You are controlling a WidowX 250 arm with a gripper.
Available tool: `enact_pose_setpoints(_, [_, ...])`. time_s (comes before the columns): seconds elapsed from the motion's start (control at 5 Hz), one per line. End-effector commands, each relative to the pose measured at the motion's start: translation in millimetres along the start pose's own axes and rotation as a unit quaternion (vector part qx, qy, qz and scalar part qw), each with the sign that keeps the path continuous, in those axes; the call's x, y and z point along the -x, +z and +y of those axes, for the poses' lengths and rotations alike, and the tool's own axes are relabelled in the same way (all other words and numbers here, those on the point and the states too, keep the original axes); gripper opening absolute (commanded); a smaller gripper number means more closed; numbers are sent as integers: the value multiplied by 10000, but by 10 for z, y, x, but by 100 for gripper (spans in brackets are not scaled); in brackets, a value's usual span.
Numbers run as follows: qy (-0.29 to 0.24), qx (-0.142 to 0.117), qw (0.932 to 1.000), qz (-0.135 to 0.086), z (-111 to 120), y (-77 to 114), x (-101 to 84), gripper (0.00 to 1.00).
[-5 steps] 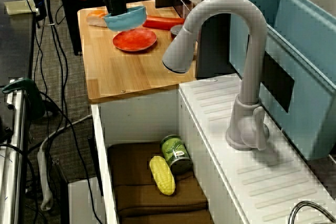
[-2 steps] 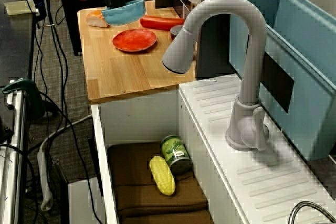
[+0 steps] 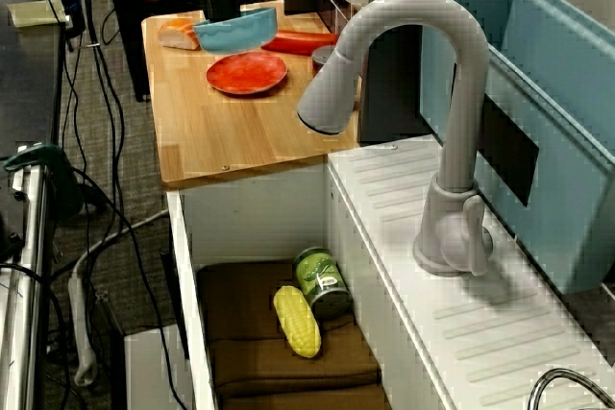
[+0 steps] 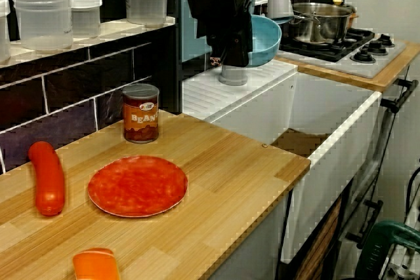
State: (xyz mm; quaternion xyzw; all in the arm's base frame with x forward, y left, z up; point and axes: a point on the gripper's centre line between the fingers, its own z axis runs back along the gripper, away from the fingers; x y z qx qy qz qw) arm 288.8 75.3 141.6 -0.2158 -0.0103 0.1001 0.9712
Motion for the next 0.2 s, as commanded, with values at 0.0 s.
enact_pose_setpoints(0.0, [-332,-210,9989,-254,-238,180,47,0])
